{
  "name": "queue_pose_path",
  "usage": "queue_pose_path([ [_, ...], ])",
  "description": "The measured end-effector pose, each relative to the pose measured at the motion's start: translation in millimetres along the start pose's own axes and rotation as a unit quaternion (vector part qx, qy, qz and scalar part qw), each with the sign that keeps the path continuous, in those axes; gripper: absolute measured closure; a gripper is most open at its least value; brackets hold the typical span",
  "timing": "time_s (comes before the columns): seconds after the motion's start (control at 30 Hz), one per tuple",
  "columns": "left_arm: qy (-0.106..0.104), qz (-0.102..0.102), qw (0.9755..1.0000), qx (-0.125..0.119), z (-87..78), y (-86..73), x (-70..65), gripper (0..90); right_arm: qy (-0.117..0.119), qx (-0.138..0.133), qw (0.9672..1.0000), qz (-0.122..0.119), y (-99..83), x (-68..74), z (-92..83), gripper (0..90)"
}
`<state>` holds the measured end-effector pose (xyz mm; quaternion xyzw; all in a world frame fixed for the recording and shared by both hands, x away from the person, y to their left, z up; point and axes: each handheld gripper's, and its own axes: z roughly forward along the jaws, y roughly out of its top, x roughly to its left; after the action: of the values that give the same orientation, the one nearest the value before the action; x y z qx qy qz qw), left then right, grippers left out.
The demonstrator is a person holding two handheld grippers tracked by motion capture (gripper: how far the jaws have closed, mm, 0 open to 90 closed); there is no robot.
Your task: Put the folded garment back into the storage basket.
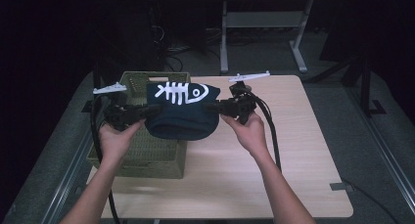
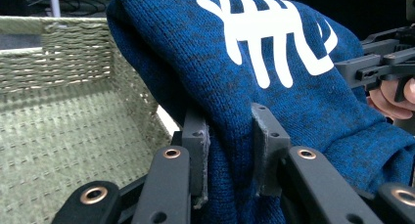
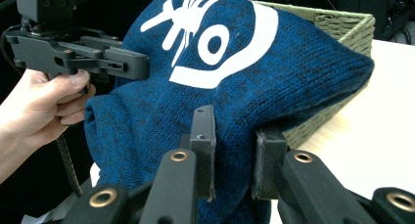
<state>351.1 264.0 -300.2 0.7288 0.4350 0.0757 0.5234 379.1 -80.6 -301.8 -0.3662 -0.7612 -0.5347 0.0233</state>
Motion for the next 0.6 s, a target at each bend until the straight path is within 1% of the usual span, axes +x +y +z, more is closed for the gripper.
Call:
queue_pose_path([
  [0.03,0.001,-0.005,1.0,-0.002,-2.2,-1.4,3.5,71.4,0.001,0.001,1.0,-0.003,1.9,1.5,4.2,75.0],
  [0.07,0.001,-0.005,1.0,-0.002,-2.2,-1.4,3.5,71.4,0.002,0.002,1.0,-0.002,2.7,1.9,6.0,74.9],
  [0.13,0.007,-0.008,0.9999,0.0,-5.6,-4.2,8.9,71.4,0.001,0.004,1.0,-0.005,4.3,3.1,11.2,74.9],
  [0.17,0.008,-0.013,0.9999,-0.002,-7.1,-5.1,10.6,71.4,0.003,0.005,1.0,-0.004,4.9,3.8,13.9,74.9],
  [0.23,0.01,-0.014,0.9998,-0.002,-9.3,-5.9,13.1,71.4,0.003,0.006,1.0,-0.004,5.2,4.5,16.5,74.9],
  [0.27,0.011,-0.015,0.9998,-0.003,-12.0,-6.8,16.0,71.4,0.006,0.007,1.0,-0.003,5.8,5.3,22.5,74.9],
  [0.33,0.012,-0.016,0.9998,-0.002,-13.4,-7.4,17.3,71.4,0.007,0.008,0.9999,-0.004,5.9,5.5,24.2,74.9],
  [0.37,0.013,-0.018,0.9997,-0.003,-15.8,-8.6,19.9,71.4,0.008,0.009,0.9999,-0.002,6.2,6.1,28.6,74.9],
  [0.47,0.015,-0.016,0.9998,-0.001,-19.1,-9.9,24.5,71.4,0.01,0.01,0.9999,0.0,6.1,6.8,34.7,74.8],
  [0.5,0.016,-0.02,0.9997,-0.003,-20.1,-10.4,25.5,71.4,0.01,0.01,0.9999,0.001,6.1,7.4,36.8,74.9],
  [0.57,0.016,-0.018,0.9997,-0.001,-21.4,-10.8,27.2,71.3,0.012,0.01,0.9999,0.003,6.4,8.3,40.5,74.8],
  [0.6,0.016,-0.02,0.9997,-0.003,-24.2,-11.7,29.8,71.3,0.012,0.01,0.9999,0.0,6.5,8.5,42.6,74.8],
])
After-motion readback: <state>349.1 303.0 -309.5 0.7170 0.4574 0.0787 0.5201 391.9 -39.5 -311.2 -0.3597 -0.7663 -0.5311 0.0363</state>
